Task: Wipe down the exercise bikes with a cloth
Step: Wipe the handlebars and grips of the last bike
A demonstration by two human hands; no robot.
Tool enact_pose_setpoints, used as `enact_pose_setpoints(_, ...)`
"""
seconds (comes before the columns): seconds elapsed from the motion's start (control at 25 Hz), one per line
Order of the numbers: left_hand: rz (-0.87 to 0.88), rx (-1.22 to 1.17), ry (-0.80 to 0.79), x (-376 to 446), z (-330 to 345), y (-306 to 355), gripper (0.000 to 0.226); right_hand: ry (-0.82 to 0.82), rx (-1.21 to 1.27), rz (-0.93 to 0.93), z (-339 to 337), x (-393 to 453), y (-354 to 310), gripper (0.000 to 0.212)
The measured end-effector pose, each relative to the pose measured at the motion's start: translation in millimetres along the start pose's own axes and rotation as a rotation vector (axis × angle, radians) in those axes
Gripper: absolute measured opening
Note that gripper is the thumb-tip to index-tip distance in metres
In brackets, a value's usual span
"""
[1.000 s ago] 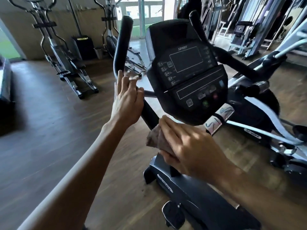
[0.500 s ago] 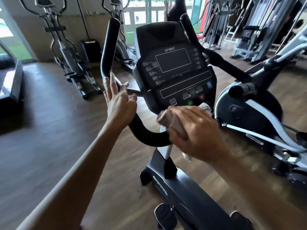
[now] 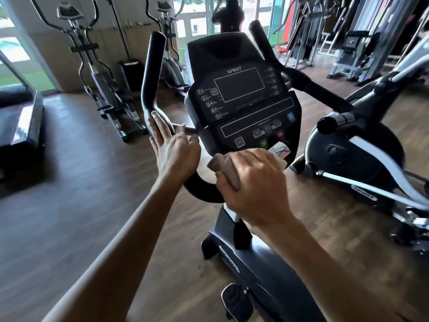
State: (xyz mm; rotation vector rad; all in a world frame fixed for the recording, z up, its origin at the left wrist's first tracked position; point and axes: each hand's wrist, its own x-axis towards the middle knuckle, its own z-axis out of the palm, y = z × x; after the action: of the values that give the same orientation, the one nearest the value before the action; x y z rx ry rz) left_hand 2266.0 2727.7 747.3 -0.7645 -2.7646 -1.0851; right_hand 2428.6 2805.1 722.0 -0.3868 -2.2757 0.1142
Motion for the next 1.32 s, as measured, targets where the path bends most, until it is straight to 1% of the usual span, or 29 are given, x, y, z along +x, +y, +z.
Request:
enact_pose_setpoints(0.08, -0.024, 0.005, 0.047, -2.5, 3.6, 3.9, 0.053, -0.04, 0.01, -0.098, 1.0, -9.4, -5.1, 0.032)
enact_pose_setpoints(0.12, -0.008, 0.007, 0.076, -3.4, 5.8, 3.2, 0.053, -0.066, 0.015, -0.137, -3.6, -8.1, 4.1, 0.033)
enact_pose_setpoints(0.16, 0.01, 0.009, 0.096, -4.7, 7.5, 1.3, 0.053, -0.084, 0.015, -0.134, -9.0, -1.6, 17.7, 0.032)
enact_pose_setpoints(0.24, 0.021, 0.015, 0.108, -6.5, 8.7, 0.1, 0.051, -0.072, 0.021, -0.003, -15.8, 16.0, 36.3, 0.029)
enact_pose_setpoints(0.28, 0.009, 0.024, 0.11, -7.1, 9.2, 0.5, 0.05, -0.069, 0.013, 0.072, -15.2, 21.4, 35.6, 0.029)
enact_pose_setpoints(0.32, -0.002, 0.039, 0.111, -7.9, 9.4, 1.6, 0.049, -0.077, -0.025, 0.108, -12.7, 20.3, 26.5, 0.029)
enact_pose_setpoints(0.36, -0.004, 0.047, 0.113, -7.4, 9.8, 1.9, 0.049, -0.092, -0.057, 0.08, -7.3, 13.8, 13.7, 0.03)
enact_pose_setpoints(0.4, 0.009, 0.05, 0.113, -6.0, 10.2, 1.1, 0.048, -0.104, -0.053, 0.006, -3.1, 4.8, 1.1, 0.031)
enact_pose_setpoints(0.48, 0.034, 0.041, 0.107, -5.1, 10.6, -2.7, 0.045, -0.123, 0.003, -0.113, -4.9, -6.0, 1.1, 0.031)
enact_pose_setpoints(0.52, 0.039, 0.032, 0.109, -5.6, 10.3, -5.5, 0.044, -0.135, 0.022, -0.122, -8.8, -0.8, 13.9, 0.03)
enact_pose_setpoints(0.56, 0.047, 0.018, 0.108, -6.5, 10.2, -6.3, 0.043, -0.136, 0.023, -0.082, -13.5, 8.4, 27.6, 0.03)
enact_pose_setpoints(0.64, 0.043, -0.014, 0.114, -6.8, 11.1, -4.6, 0.043, -0.105, 0.014, 0.048, -17.0, 26.9, 49.1, 0.032)
enact_pose_setpoints(0.72, 0.015, -0.01, 0.127, -6.4, 11.4, -2.5, 0.044, -0.052, 0.047, 0.129, -12.7, 24.7, 42.8, 0.03)
enact_pose_setpoints(0.76, 0.008, -0.001, 0.135, -5.4, 12.5, -3.2, 0.043, -0.031, 0.074, 0.106, -7.4, 14.4, 32.0, 0.027)
enact_pose_setpoints(0.8, 0.015, 0.004, 0.138, -3.7, 13.9, -5.1, 0.044, -0.025, 0.103, 0.045, -3.5, 1.6, 20.3, 0.026)
enact_pose_setpoints(0.88, 0.029, -0.03, 0.122, -3.1, 14.4, -8.5, 0.049, -0.029, 0.135, -0.081, -1.0, -14.8, 16.3, 0.033)
enact_pose_setpoints(0.92, 0.034, -0.05, 0.113, -4.0, 13.5, -9.6, 0.051, -0.021, 0.138, -0.103, -1.0, -12.6, 25.7, 0.036)
enact_pose_setpoints(0.96, 0.036, -0.059, 0.104, -5.2, 12.3, -9.5, 0.05, -0.002, 0.148, -0.08, -2.8, -6.2, 36.5, 0.036)
enact_pose_setpoints(1.04, 0.026, -0.048, 0.096, -7.7, 11.5, -6.4, 0.044, 0.067, 0.182, 0.041, -5.5, 7.9, 54.8, 0.034)
enact_pose_setpoints(1.12, 0.008, -0.022, 0.112, -9.6, 11.0, -1.4, 0.042, 0.1, 0.17, 0.119, -6.6, 11.4, 51.0, 0.026)
enact_pose_setpoints(1.16, 0.001, -0.014, 0.125, -8.9, 11.5, -1.8, 0.042, 0.073, 0.145, 0.094, -5.1, 7.9, 41.5, 0.02)
enact_pose_setpoints(1.2, 0.0, -0.017, 0.13, -8.3, 12.3, -3.4, 0.042, 0.027, 0.122, 0.02, -3.2, 1.4, 29.8, 0.018)
enact_pose_setpoints(1.28, 0.013, -0.049, 0.116, -5.2, 13.0, -9.3, 0.044, -0.056, 0.082, -0.155, -3.9, -7.5, 18.5, 0.024)
enact_pose_setpoints(1.32, 0.017, -0.063, 0.111, -4.4, 12.9, -12.1, 0.048, -0.086, 0.057, -0.195, -6.1, -3.0, 24.0, 0.027)
